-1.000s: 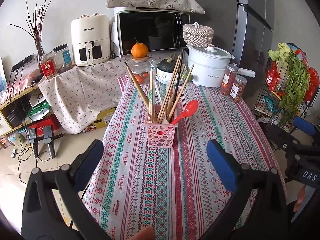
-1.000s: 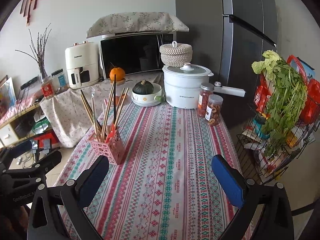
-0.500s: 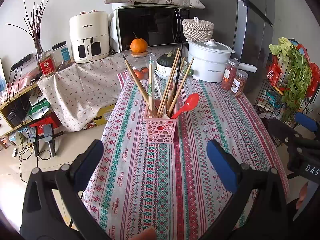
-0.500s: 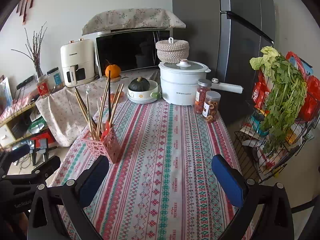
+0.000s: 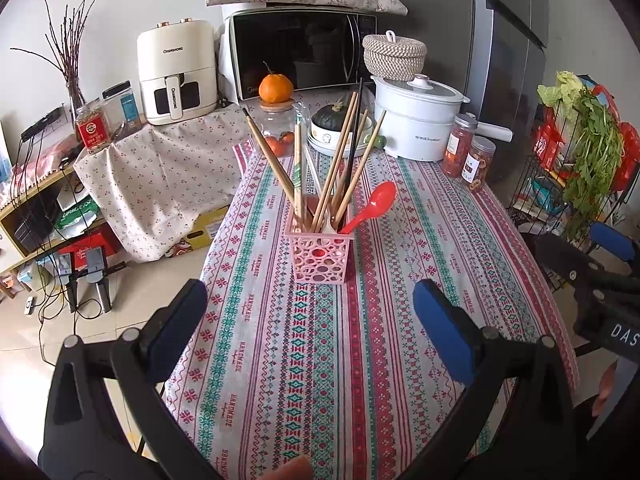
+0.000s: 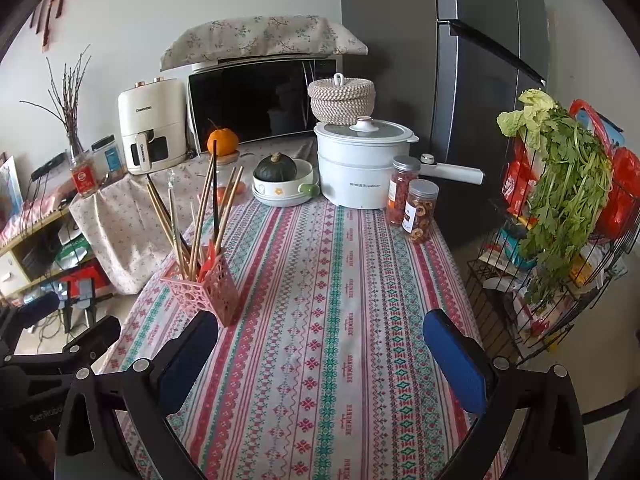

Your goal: Organize utensils

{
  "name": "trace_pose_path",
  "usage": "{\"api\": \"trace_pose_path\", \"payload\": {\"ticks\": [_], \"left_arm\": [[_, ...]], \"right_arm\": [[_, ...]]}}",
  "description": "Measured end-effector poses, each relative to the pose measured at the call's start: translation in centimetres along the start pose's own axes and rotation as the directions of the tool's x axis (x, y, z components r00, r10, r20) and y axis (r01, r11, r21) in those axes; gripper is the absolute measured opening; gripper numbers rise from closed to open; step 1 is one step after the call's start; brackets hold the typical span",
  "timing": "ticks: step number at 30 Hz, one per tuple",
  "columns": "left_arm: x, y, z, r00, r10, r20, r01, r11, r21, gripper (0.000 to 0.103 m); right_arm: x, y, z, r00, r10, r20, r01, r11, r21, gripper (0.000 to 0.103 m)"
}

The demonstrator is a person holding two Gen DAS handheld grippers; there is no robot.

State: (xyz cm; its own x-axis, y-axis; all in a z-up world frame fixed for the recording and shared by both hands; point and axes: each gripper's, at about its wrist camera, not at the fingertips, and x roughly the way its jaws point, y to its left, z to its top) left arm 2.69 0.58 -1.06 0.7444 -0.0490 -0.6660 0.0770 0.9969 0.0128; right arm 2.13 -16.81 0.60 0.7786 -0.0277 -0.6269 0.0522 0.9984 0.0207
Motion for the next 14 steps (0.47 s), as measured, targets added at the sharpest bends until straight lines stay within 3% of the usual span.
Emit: {"api": "trace_pose_path", "payload": {"ticks": [14], "left_arm": [[0.83, 0.06, -0.23, 1.000, -0.007, -0.024, 0.007, 1.000, 0.000, 0.102]], "right_arm": [[0.66, -0.31, -0.36, 1.000, 0.003, -0.019, -0.003, 1.000, 0.004, 0.103]]}}
